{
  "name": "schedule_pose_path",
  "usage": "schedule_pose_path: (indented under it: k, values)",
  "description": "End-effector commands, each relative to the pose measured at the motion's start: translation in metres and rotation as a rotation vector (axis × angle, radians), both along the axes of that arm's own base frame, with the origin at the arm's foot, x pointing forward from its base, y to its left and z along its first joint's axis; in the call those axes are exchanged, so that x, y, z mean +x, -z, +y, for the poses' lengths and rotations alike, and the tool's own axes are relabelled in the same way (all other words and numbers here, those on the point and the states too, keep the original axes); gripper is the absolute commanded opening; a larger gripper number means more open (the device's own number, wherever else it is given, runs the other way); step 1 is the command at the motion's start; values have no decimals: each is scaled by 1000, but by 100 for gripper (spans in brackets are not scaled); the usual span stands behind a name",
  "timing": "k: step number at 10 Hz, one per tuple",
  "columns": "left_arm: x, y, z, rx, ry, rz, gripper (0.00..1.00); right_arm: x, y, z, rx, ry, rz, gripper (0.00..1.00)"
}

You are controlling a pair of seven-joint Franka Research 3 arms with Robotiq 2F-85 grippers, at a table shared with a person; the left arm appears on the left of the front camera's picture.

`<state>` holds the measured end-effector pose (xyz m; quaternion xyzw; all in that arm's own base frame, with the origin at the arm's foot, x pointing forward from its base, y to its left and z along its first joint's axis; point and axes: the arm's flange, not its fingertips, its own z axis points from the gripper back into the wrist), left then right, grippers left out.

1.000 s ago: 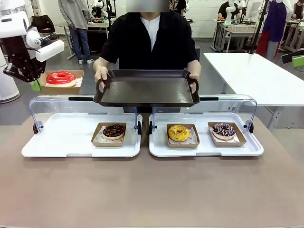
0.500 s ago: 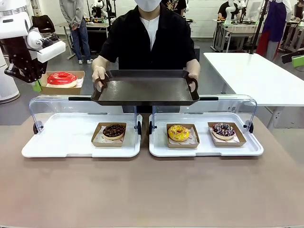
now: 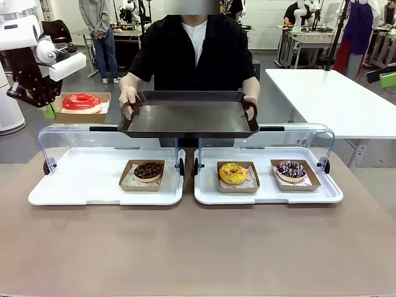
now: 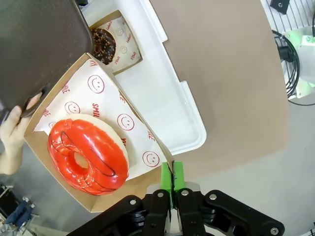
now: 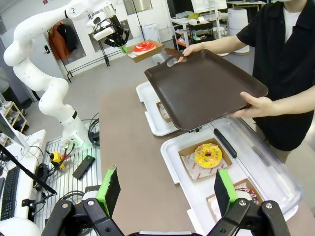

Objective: Provide the desired donut to the person.
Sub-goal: Place the picked Paper togo box onto the Handle tray extended by the person.

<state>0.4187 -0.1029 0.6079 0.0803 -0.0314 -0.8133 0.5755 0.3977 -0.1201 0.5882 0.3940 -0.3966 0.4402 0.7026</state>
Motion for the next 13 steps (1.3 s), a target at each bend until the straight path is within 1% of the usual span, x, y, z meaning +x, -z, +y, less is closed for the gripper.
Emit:
schedule_pose_path:
  k: [1,2,3,6,7,8,11,12,13]
  values:
    - [4,-33,-23,-31,31,-10,1,0,-1,1,11,-8,-7,100]
    - [11,-46,-42,-38,82,-5,1,0,-1,1,11,-8,-7,100]
    - [23,-50,-61,-39,109,23,1,0,-1,1,11,-8,-7,100]
    - [61,-34,-120,-33,179,77,1,0,-1,1,11,-8,-7,100]
    - [78,-29,-135,-29,215,65,1,0,-1,1,11,-8,-7,100]
    - [90,-24,-145,-36,258,57,1,0,-1,1,11,-8,-7,100]
    - [126,-26,-155,-66,299,66,1,0,-1,1,11,-8,-7,100]
    - [135,-22,-156,-62,294,103,1,0,-1,1,11,-8,-7,100]
    - [145,-16,-158,-66,288,109,1,0,-1,1,11,-8,-7,100]
